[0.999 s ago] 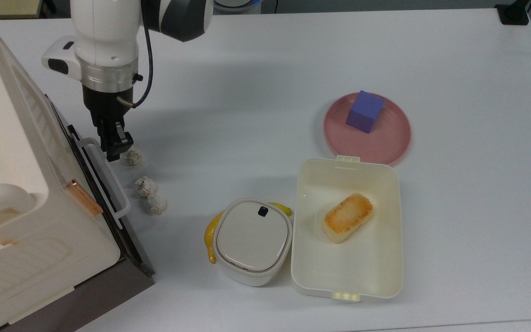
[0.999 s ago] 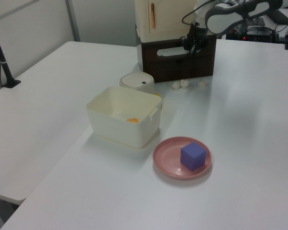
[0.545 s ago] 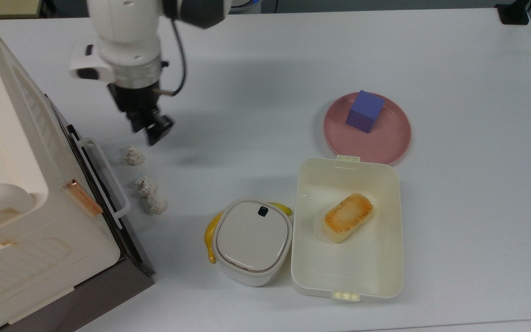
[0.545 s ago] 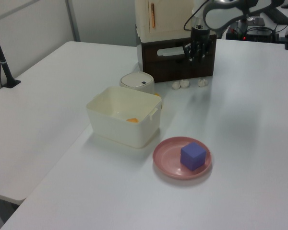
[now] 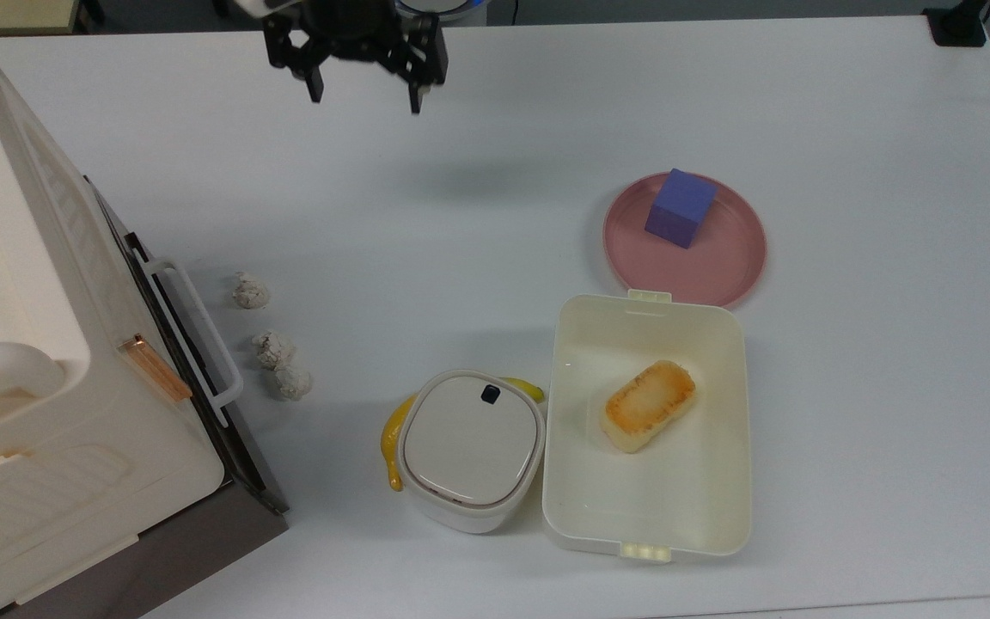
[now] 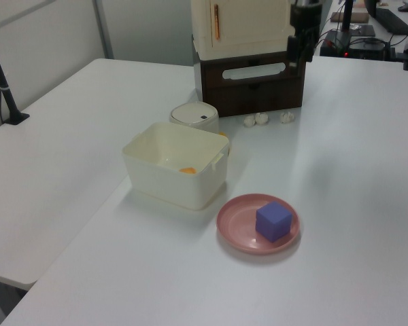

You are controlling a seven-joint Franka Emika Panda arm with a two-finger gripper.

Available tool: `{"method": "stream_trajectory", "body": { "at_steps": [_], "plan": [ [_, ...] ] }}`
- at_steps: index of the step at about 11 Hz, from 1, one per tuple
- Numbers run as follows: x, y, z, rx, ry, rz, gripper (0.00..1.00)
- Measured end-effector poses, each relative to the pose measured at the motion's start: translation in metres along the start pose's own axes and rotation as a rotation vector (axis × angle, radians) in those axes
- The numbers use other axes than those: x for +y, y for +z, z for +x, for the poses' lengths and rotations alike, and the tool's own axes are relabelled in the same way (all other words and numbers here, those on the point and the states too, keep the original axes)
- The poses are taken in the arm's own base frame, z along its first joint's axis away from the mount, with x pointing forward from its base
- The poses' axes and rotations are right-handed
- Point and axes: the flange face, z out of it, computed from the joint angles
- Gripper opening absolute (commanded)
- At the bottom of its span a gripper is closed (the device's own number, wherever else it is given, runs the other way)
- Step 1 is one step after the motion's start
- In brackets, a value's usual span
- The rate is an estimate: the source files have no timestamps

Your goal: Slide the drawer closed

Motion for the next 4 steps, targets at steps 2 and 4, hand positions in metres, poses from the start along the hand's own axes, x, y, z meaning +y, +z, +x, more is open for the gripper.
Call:
{"method": "stream_trajectory", "body": {
  "at_steps": [2, 4],
  "plan": [
    [-0.0008, -0.0093, -0.0051, 0.013, -0.078, 0.006, 1.00],
    [0.0006, -0.0048, -0.0055, 0.004, -0.083, 0.006, 1.00]
  ]
}}
